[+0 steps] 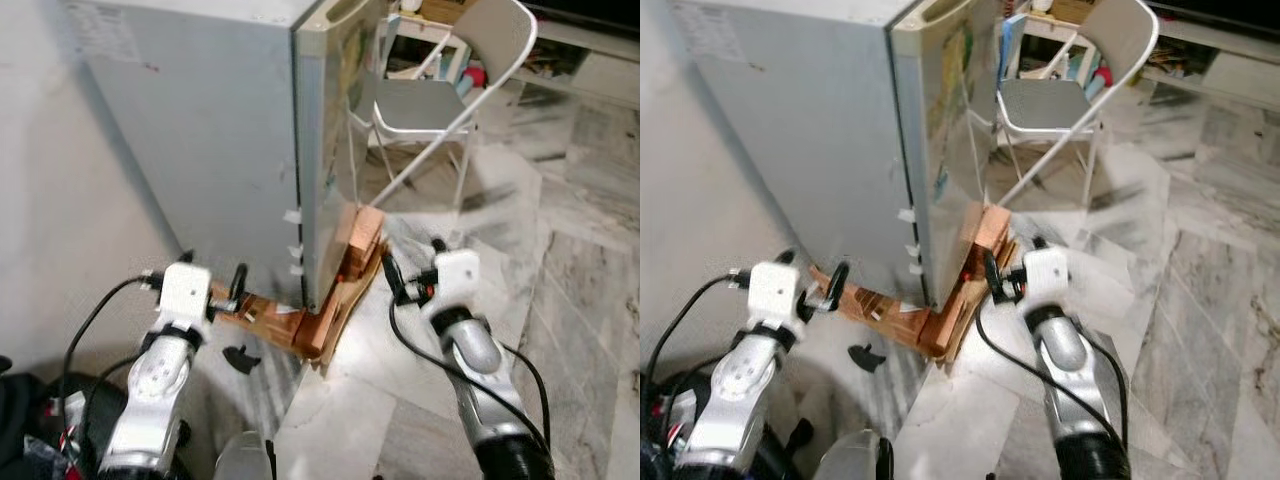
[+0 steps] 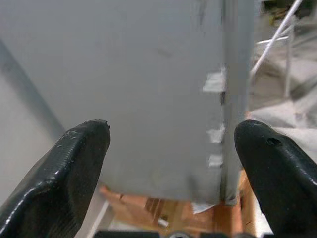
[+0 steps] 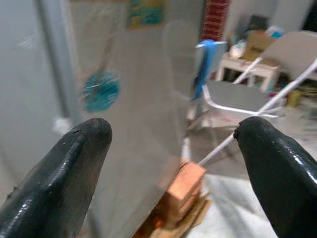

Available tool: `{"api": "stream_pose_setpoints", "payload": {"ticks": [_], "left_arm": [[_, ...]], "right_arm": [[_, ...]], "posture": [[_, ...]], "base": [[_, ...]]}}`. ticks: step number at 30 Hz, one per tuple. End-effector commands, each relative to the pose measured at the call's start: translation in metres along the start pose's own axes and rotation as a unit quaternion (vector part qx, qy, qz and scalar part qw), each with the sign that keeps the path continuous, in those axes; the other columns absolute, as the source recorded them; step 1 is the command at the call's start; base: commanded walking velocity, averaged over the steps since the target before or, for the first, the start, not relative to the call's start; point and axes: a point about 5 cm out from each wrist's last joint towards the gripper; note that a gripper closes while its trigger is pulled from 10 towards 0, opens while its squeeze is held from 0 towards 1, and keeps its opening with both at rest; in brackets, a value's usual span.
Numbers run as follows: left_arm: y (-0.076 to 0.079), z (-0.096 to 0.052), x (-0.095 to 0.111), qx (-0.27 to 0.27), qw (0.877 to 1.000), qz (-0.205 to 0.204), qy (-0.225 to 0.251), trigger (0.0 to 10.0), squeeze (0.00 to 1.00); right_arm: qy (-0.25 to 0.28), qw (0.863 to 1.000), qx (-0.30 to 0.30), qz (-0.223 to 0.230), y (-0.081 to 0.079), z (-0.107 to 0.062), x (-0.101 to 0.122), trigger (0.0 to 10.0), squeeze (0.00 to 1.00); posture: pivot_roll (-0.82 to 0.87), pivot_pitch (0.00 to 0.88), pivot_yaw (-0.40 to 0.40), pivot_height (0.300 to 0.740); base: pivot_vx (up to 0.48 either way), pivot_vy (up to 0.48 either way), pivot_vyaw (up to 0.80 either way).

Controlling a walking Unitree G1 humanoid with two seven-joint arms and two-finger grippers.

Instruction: Restocking fridge

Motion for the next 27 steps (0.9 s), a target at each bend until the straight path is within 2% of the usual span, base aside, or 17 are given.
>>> {"api": "stream_pose_setpoints", "payload": {"ticks": [1,5,8,15,20,27], "left_arm": [[0.0000,-0.0095,-0.0043,0.010,1.000,0.002,-0.003,10.0,0.00],[0.0040,-0.0142,-0.0094,0.006,1.000,-0.014,-0.009,10.0,0.00],[0.0058,-0.0145,-0.0063,0.002,1.000,-0.005,0.000,10.0,0.00],[0.0079,-0.0144,-0.0064,0.005,1.000,-0.019,-0.002,10.0,0.00],[0.0087,-0.0133,-0.0079,0.004,1.000,-0.020,-0.004,10.0,0.00],[0.0077,-0.0103,-0.0066,0.012,1.000,-0.024,-0.004,10.0,0.00]], "right_arm": [[0.012,0.999,-0.031,0.006,0.0070,0.0008,0.0014,10.0,0.00],[0.006,0.999,-0.041,0.012,0.0079,0.0008,-0.0035,10.0,0.00],[0.006,0.999,-0.037,0.010,0.0064,0.0006,-0.0045,10.0,0.00],[0.010,0.999,-0.037,0.004,0.0084,0.0024,-0.0040,10.0,0.00],[0.010,0.999,-0.035,-0.002,0.0102,0.0054,-0.0030,10.0,0.00],[0.009,0.999,-0.030,-0.011,0.0118,0.0075,-0.0024,10.0,0.00]], "posture": [[0.15,0.000,0.007,0.740],[0.15,0.000,0.010,0.740],[0.15,0.000,0.011,0.740],[0.14,0.000,0.013,0.740],[0.14,0.000,0.007,0.740],[0.13,0.000,0.001,0.740]], "base": [[0.000,0.000,0.00],[0.000,0.000,-0.14],[0.000,0.000,-0.75],[0.357,0.000,-0.66],[0.408,0.049,0.00],[0.376,0.290,0.00]]}}
Point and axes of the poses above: a point about 5 cm out from each wrist's last joint towards the gripper, its own z axis pointing out of the wrist towards the gripper, its own x axis along the axis of the wrist's last joint, y = z × x, and after that the axes turned 13 degrees about z, right-handed
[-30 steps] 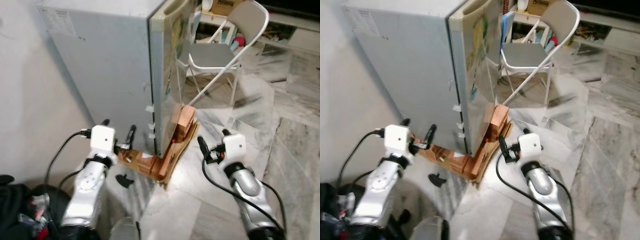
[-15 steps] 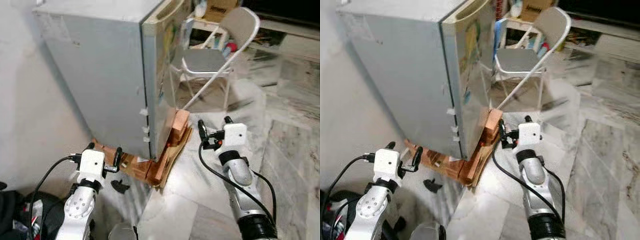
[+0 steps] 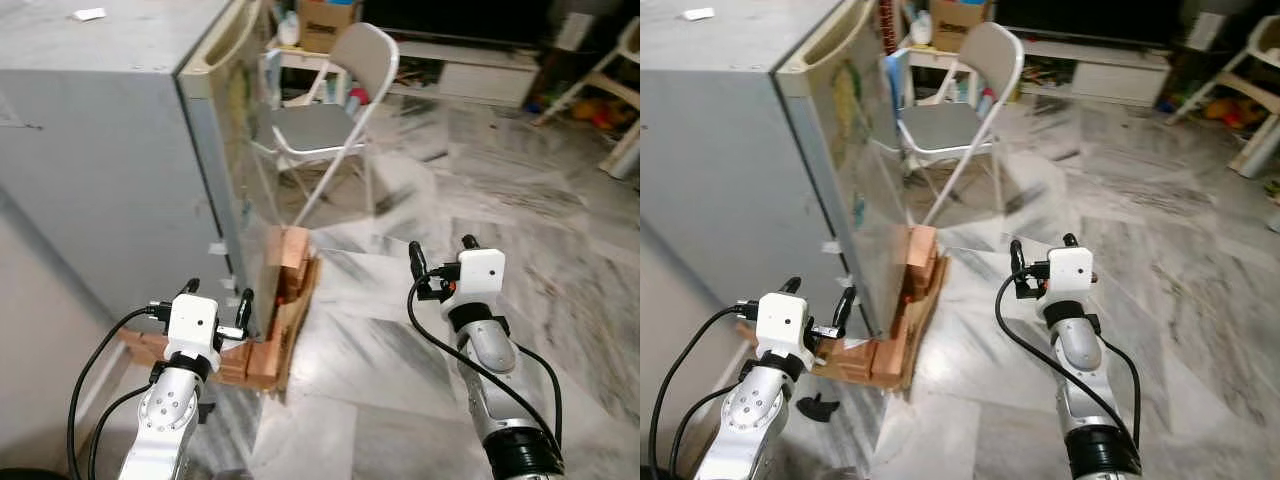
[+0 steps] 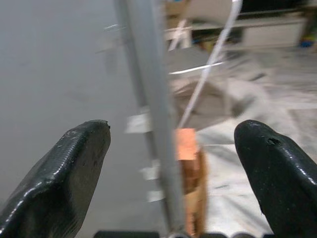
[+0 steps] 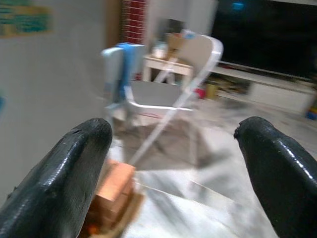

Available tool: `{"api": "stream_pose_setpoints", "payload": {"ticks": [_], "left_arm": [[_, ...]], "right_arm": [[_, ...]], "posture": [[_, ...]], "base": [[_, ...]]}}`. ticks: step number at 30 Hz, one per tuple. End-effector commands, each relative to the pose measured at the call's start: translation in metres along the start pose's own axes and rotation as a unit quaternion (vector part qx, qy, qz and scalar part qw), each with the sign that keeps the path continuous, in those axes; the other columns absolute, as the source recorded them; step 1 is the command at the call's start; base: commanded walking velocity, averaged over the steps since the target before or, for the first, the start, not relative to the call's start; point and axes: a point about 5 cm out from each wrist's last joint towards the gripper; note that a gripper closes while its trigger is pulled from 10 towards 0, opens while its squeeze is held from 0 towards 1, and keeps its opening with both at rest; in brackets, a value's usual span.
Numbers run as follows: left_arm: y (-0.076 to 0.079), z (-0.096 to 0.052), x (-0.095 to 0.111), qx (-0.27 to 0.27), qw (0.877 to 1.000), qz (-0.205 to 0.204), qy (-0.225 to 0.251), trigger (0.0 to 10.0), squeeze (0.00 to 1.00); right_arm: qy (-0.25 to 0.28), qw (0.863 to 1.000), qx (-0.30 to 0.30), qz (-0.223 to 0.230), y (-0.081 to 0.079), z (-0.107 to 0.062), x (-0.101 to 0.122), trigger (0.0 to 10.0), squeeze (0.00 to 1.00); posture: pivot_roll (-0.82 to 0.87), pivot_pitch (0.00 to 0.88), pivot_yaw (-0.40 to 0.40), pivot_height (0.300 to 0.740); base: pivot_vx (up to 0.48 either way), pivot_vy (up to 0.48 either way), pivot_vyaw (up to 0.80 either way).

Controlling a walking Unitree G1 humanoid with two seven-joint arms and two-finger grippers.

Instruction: Restocking fridge

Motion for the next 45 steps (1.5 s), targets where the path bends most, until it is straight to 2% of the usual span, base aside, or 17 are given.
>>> {"api": "stream_pose_setpoints", "payload": {"ticks": [1,6,11,17,22,29,34,45], "left_arm": [[-0.004,0.002,-0.001,0.007,1.000,0.001,-0.003,10.0,0.00],[-0.004,0.002,-0.001,0.008,1.000,0.006,-0.004,10.0,0.00],[-0.007,-0.005,0.002,0.026,0.999,0.022,0.002,10.0,0.00],[-0.005,-0.010,0.001,0.022,1.000,0.012,0.004,10.0,0.00],[0.002,-0.011,0.007,-0.001,1.000,0.001,0.013,10.0,0.00],[0.004,-0.014,0.003,-0.003,1.000,0.000,0.004,10.0,0.00],[0.006,-0.017,-0.002,0.002,1.000,-0.006,-0.011,10.0,0.00],[0.003,-0.017,-0.003,0.011,1.000,-0.008,-0.018,10.0,0.00]], "right_arm": [[0.009,1.000,0.014,-0.005,-0.005,0.005,0.004,10.0,0.00],[0.010,1.000,0.012,-0.016,-0.003,0.004,0.004,10.0,0.00],[0.002,1.000,-0.001,-0.010,0.003,-0.006,0.000,10.0,0.00],[-0.014,1.000,0.000,-0.005,0.002,-0.014,-0.008,10.0,0.00],[-0.021,1.000,0.004,-0.002,0.001,-0.016,-0.009,10.0,0.00],[-0.026,1.000,0.006,-0.004,0.002,-0.018,-0.011,10.0,0.00],[-0.031,0.999,0.015,-0.001,-0.001,-0.018,-0.011,10.0,0.00],[-0.036,0.999,0.021,-0.001,-0.002,-0.017,-0.013,10.0,0.00]], "posture": [[0.13,0.000,0.002,0.740],[0.14,0.000,0.001,0.740],[0.14,0.000,-0.012,0.740],[0.14,0.000,-0.013,0.740],[0.13,0.000,-0.015,0.740],[0.12,0.000,-0.017,0.740],[0.12,0.000,-0.022,0.740],[0.13,0.000,-0.018,0.740]], "base": [[0.304,0.371,0.00],[0.283,0.388,0.00],[0.160,0.156,0.00],[0.000,0.000,-0.76],[0.000,0.000,-0.80],[0.000,0.000,-0.80],[0.000,0.000,0.00],[0.000,-0.373,0.00]]}}
Point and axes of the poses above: a point about 5 cm out from each wrist's last joint towards the gripper, its own z axis pointing out of the wrist towards the gripper, its own x axis along the axis of the wrist's last joint, y = z × x, and after that the axes turned 13 degrees about z, right-handed
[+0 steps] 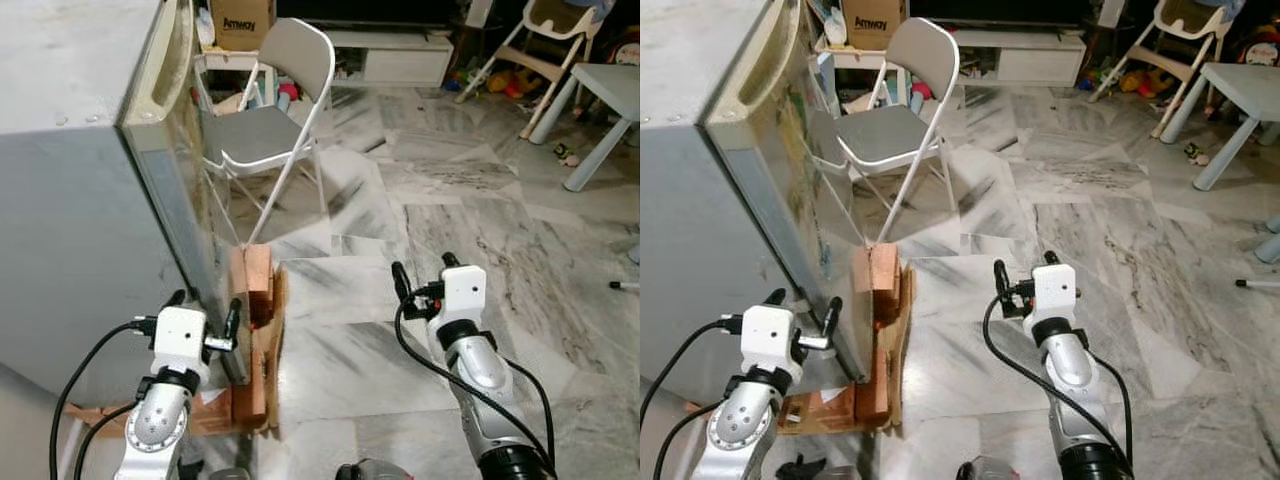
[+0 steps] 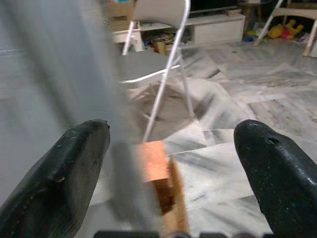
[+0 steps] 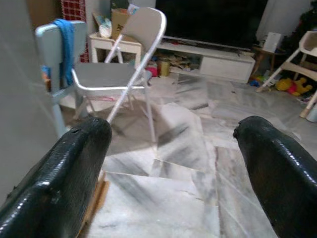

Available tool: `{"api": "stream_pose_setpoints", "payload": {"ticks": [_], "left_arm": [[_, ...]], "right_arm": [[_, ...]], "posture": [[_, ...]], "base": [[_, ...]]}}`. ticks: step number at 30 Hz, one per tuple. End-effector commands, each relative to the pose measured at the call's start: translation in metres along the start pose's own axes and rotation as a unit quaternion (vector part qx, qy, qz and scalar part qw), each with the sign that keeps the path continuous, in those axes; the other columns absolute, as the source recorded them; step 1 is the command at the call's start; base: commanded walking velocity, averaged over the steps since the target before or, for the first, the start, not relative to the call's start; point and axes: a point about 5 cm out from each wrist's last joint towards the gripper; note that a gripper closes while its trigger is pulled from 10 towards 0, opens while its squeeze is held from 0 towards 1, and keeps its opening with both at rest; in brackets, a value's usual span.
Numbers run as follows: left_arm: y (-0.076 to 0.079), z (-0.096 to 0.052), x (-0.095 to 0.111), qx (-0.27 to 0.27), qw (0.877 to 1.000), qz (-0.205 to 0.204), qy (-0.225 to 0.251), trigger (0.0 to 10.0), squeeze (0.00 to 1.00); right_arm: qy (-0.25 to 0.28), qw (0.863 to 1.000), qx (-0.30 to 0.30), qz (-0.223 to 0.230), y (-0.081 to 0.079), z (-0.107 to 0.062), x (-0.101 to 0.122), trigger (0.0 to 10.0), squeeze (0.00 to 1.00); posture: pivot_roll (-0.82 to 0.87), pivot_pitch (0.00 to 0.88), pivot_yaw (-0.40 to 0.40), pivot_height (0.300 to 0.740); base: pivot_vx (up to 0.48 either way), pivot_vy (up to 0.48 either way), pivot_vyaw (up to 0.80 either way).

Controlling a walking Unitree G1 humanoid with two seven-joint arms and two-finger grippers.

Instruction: Restocking fridge

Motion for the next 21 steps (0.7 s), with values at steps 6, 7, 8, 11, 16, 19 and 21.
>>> {"api": "stream_pose_setpoints", "payload": {"ticks": [6,7,8,11,16,19,21], "left_arm": [[-0.001,0.000,0.000,0.002,1.000,0.002,-0.002,10.0,0.00],[-0.003,0.001,0.001,0.014,1.000,0.002,0.000,10.0,0.00],[-0.008,0.002,0.001,0.034,0.999,0.010,-0.006,10.0,0.00],[-0.022,0.005,0.000,0.095,0.995,0.013,-0.029,10.0,0.00],[-0.035,0.009,0.002,0.131,0.991,0.008,-0.035,10.0,0.00],[-0.036,0.012,0.003,0.130,0.991,0.009,-0.034,10.0,0.00],[-0.037,0.017,0.003,0.131,0.991,0.008,-0.032,10.0,0.00]], "right_arm": [[0.004,1.000,0.006,0.003,-0.002,0.002,0.003,10.0,0.00],[0.002,1.000,0.010,0.006,-0.003,0.002,0.003,10.0,0.00],[0.001,1.000,0.014,0.010,-0.004,0.002,0.002,10.0,0.00],[-0.001,1.000,0.029,-0.004,-0.006,0.002,0.003,10.0,0.00],[0.011,0.999,0.034,-0.002,-0.008,0.003,0.007,10.0,0.00],[0.010,1.000,0.029,0.001,-0.007,0.002,0.007,10.0,0.00],[0.007,0.999,0.032,0.002,-0.007,0.000,0.006,10.0,0.00]], "posture": [[0.13,0.000,-0.015,0.740],[0.13,0.000,-0.012,0.740],[0.13,0.000,-0.012,0.740],[0.14,0.000,-0.005,0.740],[0.14,0.012,-0.002,0.740],[0.14,0.019,-0.009,0.740],[0.13,0.022,-0.012,0.740]], "base": [[0.000,-0.320,0.00],[0.000,0.000,0.00],[0.000,0.000,0.00],[0.000,0.000,0.00],[0.000,0.000,0.63],[0.000,0.000,0.78],[0.000,0.000,0.34]]}}
Point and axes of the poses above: a point about 5 cm out from each wrist's last joint towards the gripper, its own z axis pointing out of the wrist towards the gripper, its own x axis along the axis of the wrist's last joint, y = z × x, and after that the axes turned 13 degrees about z, right-handed
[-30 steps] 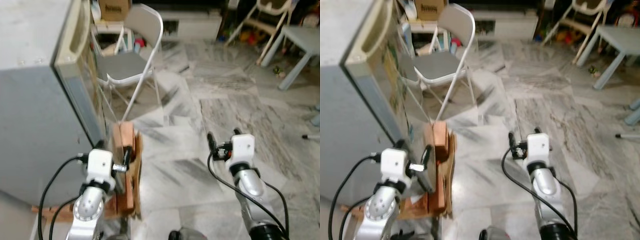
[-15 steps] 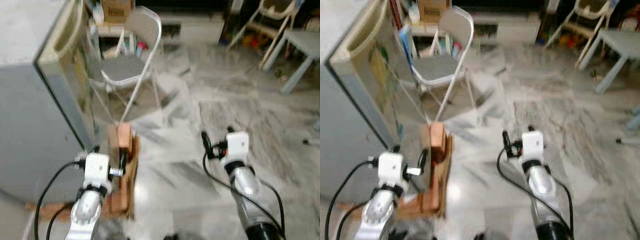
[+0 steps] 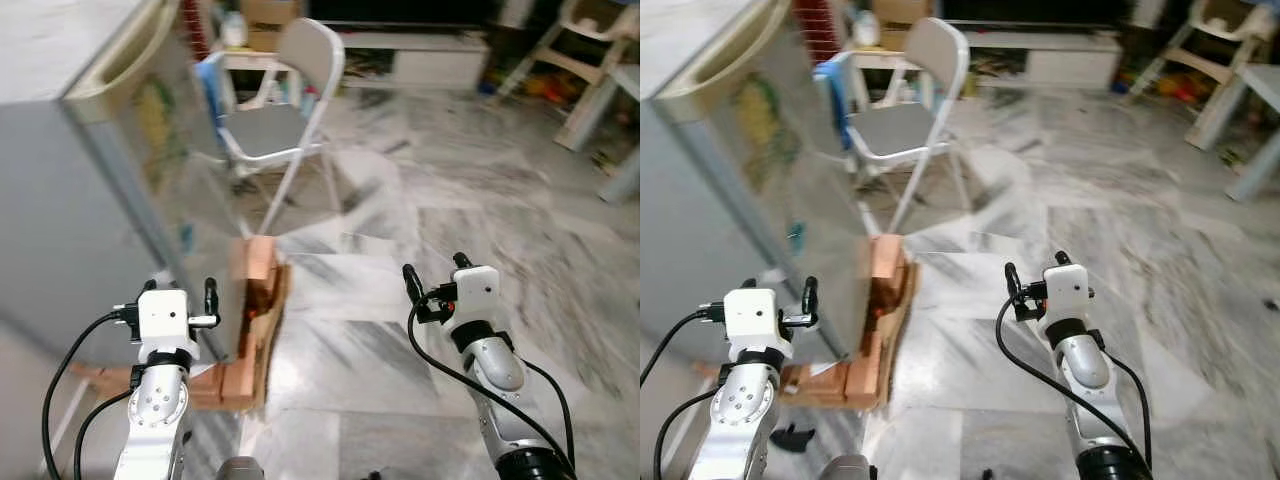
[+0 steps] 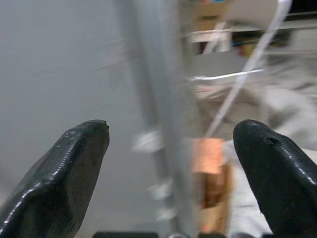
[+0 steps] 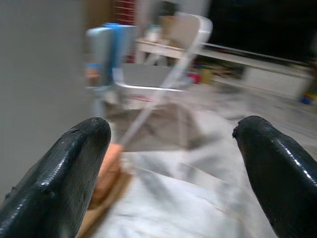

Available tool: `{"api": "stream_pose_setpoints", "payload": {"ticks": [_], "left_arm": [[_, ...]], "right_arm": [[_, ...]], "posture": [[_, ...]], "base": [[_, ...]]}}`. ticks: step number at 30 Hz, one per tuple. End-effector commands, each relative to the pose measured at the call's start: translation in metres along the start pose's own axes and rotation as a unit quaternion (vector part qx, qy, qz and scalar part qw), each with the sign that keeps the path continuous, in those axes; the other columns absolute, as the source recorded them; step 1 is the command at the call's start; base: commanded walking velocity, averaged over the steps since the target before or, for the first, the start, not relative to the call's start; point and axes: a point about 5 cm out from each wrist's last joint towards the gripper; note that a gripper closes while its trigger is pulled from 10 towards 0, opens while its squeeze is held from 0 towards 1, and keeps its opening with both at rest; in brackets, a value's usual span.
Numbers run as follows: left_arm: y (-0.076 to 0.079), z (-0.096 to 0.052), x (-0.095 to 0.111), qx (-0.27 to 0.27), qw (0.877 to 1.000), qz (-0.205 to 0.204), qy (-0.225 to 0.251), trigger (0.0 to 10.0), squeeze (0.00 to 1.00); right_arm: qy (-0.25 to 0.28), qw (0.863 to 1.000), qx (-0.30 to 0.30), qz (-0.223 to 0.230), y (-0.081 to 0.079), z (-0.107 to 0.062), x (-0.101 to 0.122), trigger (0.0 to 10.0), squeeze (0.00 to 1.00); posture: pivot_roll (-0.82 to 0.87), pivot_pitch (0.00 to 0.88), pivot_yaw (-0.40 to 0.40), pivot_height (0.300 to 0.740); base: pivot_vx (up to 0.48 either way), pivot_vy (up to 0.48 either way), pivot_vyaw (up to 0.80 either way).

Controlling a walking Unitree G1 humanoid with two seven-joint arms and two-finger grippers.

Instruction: Restocking fridge

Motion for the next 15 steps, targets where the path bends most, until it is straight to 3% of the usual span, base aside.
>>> {"api": "stream_pose_setpoints", "payload": {"ticks": [1,4,15], "left_arm": [[-0.002,0.008,0.004,0.005,1.000,0.000,0.005,10.0,0.00],[0.002,0.020,0.013,-0.019,0.999,-0.012,0.023,10.0,0.00],[0.008,0.042,0.025,-0.038,0.998,-0.006,0.046,10.0,0.00]], "right_arm": [[0.009,1.000,0.007,0.001,-0.003,0.002,0.005,10.0,0.00],[0.007,1.000,0.007,0.002,-0.002,0.001,0.007,10.0,0.00],[-0.006,0.999,0.031,0.007,-0.007,-0.005,0.006,10.0,0.00]], "posture": [[0.13,0.024,-0.014,0.740],[0.12,0.027,-0.020,0.740],[0.10,0.034,-0.027,0.740]], "base": [[0.000,0.000,0.00],[0.000,0.000,0.00],[0.000,0.000,0.00]]}}
Point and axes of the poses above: a point about 5 cm out from each wrist's last joint towards the gripper, its own z axis pointing out of the wrist towards the gripper, its own x axis along the axis of the wrist's last joint, y = z × x, and after that the axes turned 13 degrees about z, right-handed
